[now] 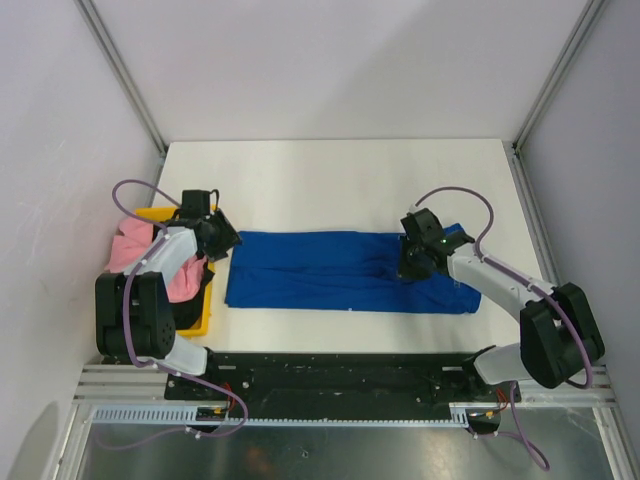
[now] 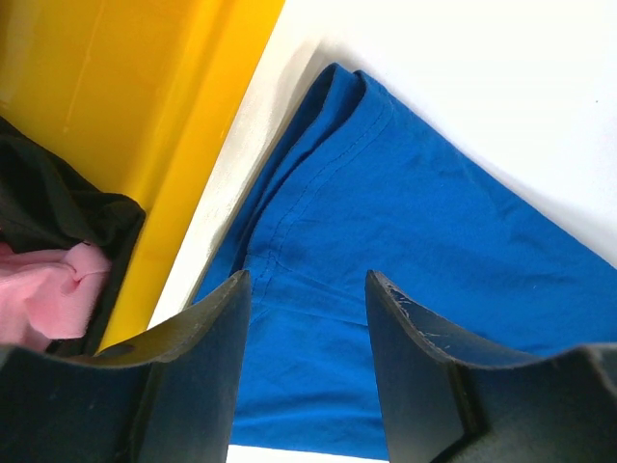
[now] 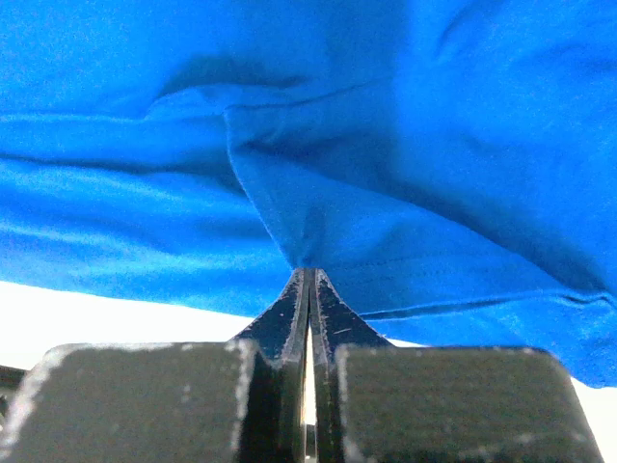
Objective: Fold and stack the t-shirts
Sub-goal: Fold the other side of the tshirt into a rectangle
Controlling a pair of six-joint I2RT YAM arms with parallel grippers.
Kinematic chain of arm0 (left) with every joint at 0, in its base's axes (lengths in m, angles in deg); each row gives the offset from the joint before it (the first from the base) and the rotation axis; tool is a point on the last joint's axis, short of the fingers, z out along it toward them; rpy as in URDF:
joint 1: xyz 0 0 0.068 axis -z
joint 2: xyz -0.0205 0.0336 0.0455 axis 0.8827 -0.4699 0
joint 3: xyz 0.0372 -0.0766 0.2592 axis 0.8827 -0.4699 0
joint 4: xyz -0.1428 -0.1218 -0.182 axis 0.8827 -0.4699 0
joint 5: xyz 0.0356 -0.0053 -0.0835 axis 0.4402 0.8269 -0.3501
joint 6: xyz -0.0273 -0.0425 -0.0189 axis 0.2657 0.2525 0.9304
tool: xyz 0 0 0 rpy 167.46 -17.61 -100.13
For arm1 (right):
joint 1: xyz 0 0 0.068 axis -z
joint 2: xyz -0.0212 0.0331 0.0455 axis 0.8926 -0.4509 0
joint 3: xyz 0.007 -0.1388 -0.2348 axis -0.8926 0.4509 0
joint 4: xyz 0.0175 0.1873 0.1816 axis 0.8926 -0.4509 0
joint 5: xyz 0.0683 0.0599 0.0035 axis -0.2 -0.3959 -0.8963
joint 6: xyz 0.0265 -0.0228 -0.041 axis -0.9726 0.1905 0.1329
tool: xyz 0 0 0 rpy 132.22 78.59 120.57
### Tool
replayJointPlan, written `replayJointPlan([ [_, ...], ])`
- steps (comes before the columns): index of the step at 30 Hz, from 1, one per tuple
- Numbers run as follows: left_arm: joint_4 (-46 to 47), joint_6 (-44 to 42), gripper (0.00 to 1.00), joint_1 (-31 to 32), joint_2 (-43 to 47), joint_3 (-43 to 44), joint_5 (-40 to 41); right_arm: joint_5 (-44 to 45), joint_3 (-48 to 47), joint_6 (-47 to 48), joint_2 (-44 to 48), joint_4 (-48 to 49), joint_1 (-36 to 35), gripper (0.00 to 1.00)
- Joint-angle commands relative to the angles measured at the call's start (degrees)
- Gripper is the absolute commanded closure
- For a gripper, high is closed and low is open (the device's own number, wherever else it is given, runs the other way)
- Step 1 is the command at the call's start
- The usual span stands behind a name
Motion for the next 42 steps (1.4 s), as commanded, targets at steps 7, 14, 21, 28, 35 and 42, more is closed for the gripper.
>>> replayJointPlan([
  [7,0.8,-0.6,0.45,0.2,0.3,-0.1,-1.4,-4.6,0.0,-7.5,-1.2,-2.3,-4.0,1.0],
  [14,0.9,-0.4,0.44,0.2,0.2,-0.1,-1.9,-6.8,0.4,-9.9,-4.1,0.6,-4.5,1.0],
  [21,0.8,-0.5,0.44,1.1,0.0,0.1,-2.2,-6.5,0.3,-9.5,-2.7,1.2,-5.0,0.73],
  [28,0.9,-0.7,0.43,3.4,0.1,0.8,-3.2,-5.1,-0.4,-7.1,4.6,0.2,5.7,0.57],
  [35,0.9,1.5,0.46,5.8,-3.5,4.3,-3.2,2.8,-0.7,-3.7,3.9,6.6,19.1,0.58],
  [42,1.0,3.8,0.57,6.1,-12.6,12.8,-2.3,0.6,-1.2,-1.0,-3.0,17.1,27.2,0.59],
])
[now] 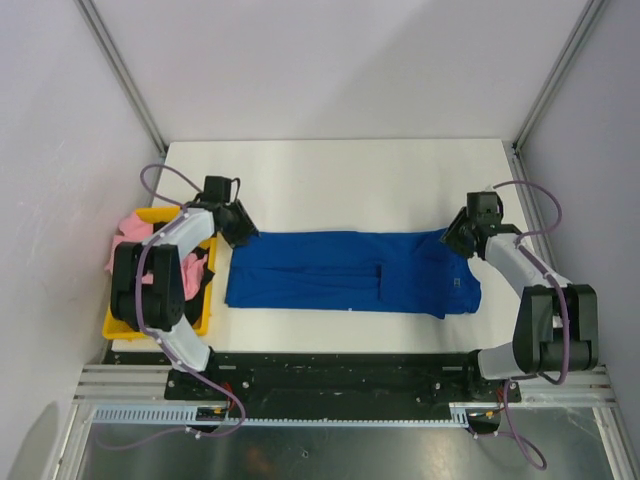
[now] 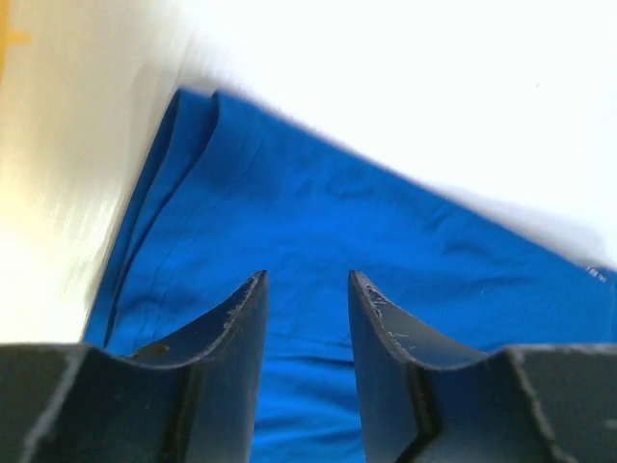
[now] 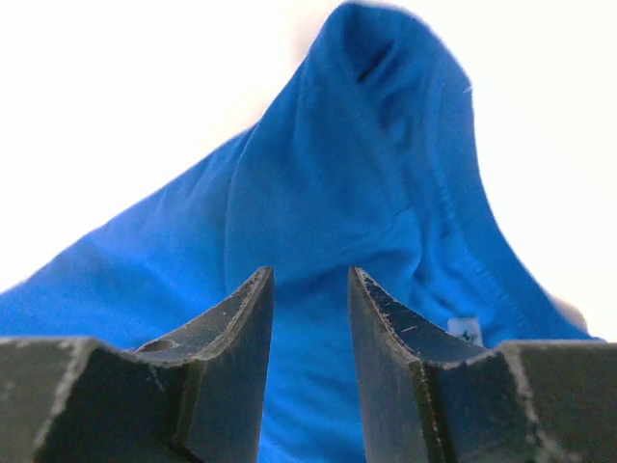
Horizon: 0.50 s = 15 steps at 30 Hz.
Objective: Fold and stack the t-shirts
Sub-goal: Fold the other side of the tshirt into a rectangle
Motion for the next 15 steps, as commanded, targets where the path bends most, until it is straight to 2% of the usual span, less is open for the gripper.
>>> replayJointPlan([
  [1,1.0,1.9,0.58,0.2,-4.2,6.2,0.8,0.1,-1.7,2.9,-3.1,8.1,2.7,0.59],
  [8,1.0,2.7,0.63,0.1,-11.0,10.3,3.2,0.9,-2.2,4.6,-6.5,9.4,5.1,0.59],
  [15,0.9,3.7,0.67,-0.5,-13.8,9.8,7.9,0.2,-3.1,5.9,-9.8,12.6,6.4,0.58],
])
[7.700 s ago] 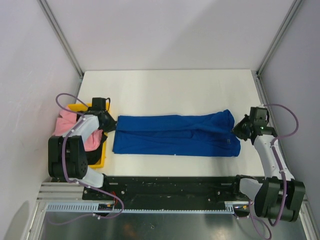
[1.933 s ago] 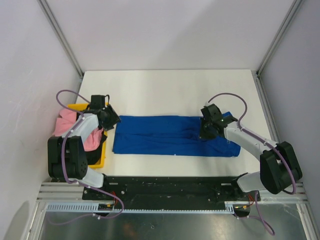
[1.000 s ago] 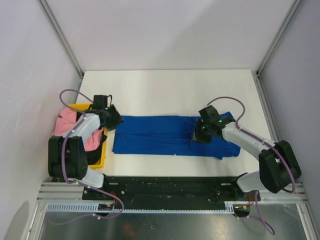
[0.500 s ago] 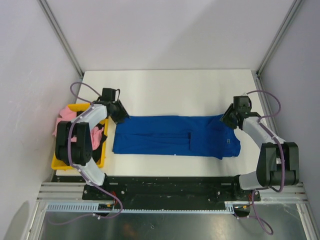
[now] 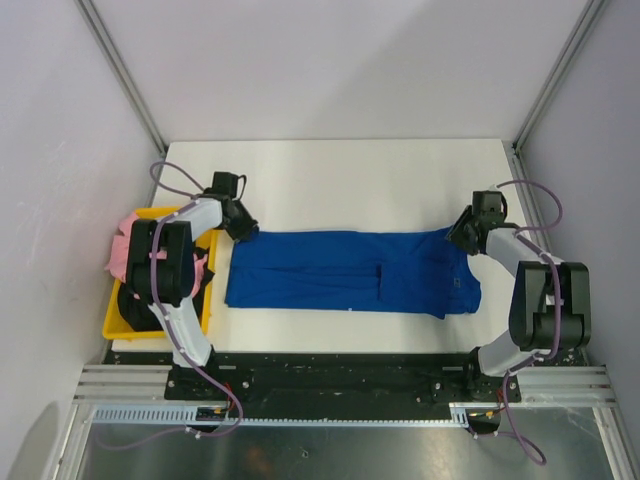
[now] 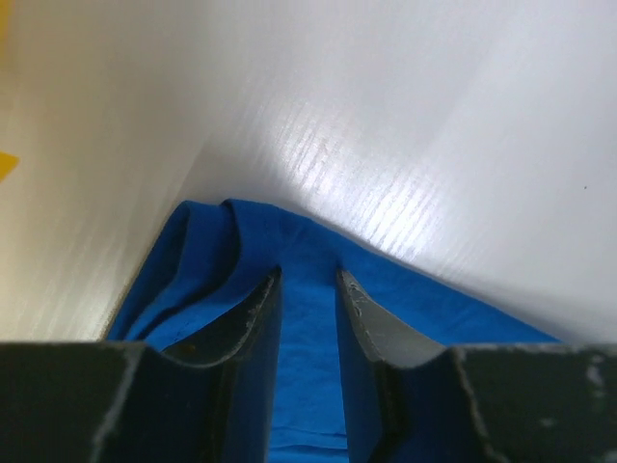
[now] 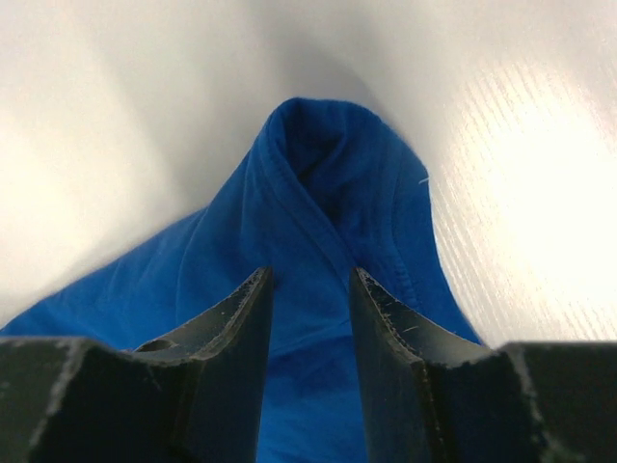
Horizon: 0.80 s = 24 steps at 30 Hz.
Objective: Fold and stack the t-shirts
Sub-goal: Fold the other side of the tshirt into a rectangle
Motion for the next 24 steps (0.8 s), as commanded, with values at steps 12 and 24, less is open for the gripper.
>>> replayJointPlan([
  [12,-0.2,2.2,0.67,-1.8,-1.4,-0.1,8.1,-4.1,-4.6,1.0,-4.3,9.8,3.0,0.54],
  [24,-0.1,2.0,0.67,-1.9,-1.2,0.0,7.4,-7.3,-5.4,-1.1,-8.5,14.6,3.8,0.55],
])
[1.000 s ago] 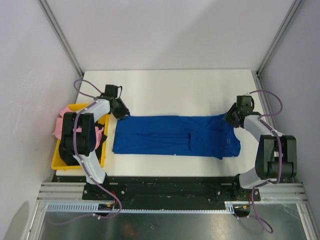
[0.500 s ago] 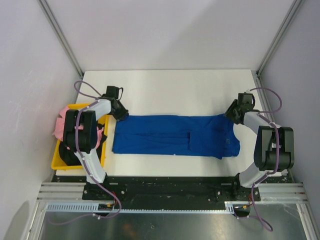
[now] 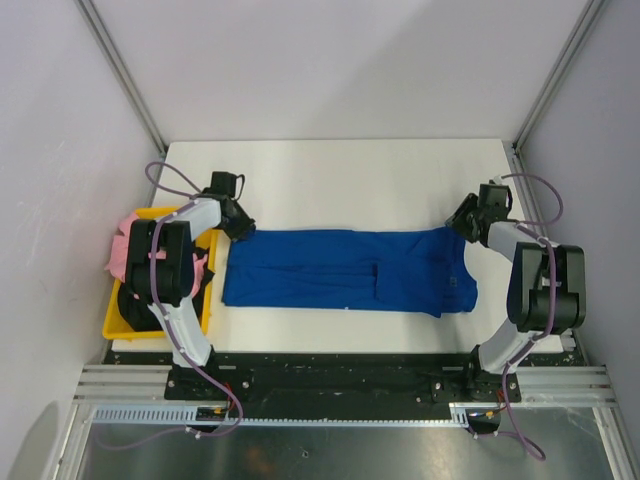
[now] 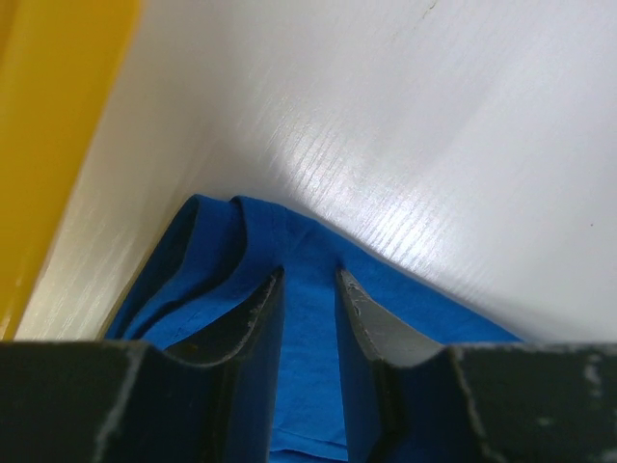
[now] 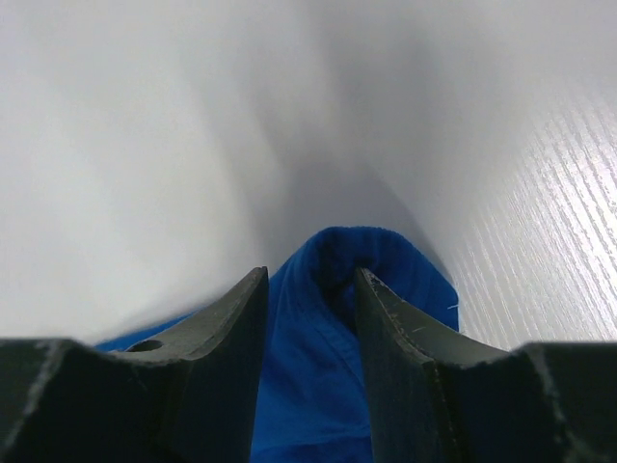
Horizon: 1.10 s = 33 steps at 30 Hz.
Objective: Fold and stack the t-shirts
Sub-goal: Fold the other side of the tshirt into a rectangle
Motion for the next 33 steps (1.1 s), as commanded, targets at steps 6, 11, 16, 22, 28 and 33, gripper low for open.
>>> replayJointPlan([
  [6,-0.6,-0.2,0.67,-1.0,-0.9,-0.2,3.6,-0.5,-3.3,-1.2,-2.2,3.0,1.0,0.71],
  [11,-0.5,0.0,0.67,-1.0,-0.4,-0.7,4.3,1.6,-4.1,-1.3,-2.0,0.4,1.4,0.92],
  [16,-0.6,0.5,0.67,-1.1,0.3,-1.2,5.5,5.6,-5.4,-1.3,-0.3,-2.0,1.8,1.0],
  [22,-0.6,0.9,0.67,-1.1,0.4,-1.3,5.7,9.6,-7.3,-0.9,-0.5,-4.0,2.5,1.0],
  [28,-0.6,0.9,0.67,-1.2,-0.2,-0.9,5.0,9.9,-7.4,-1.1,-2.8,-4.9,2.5,1.0],
  [33,-0.6,0.2,0.62,-1.0,-0.1,-0.3,3.5,10.2,-8.3,-0.9,-3.4,-6.8,2.5,0.72],
])
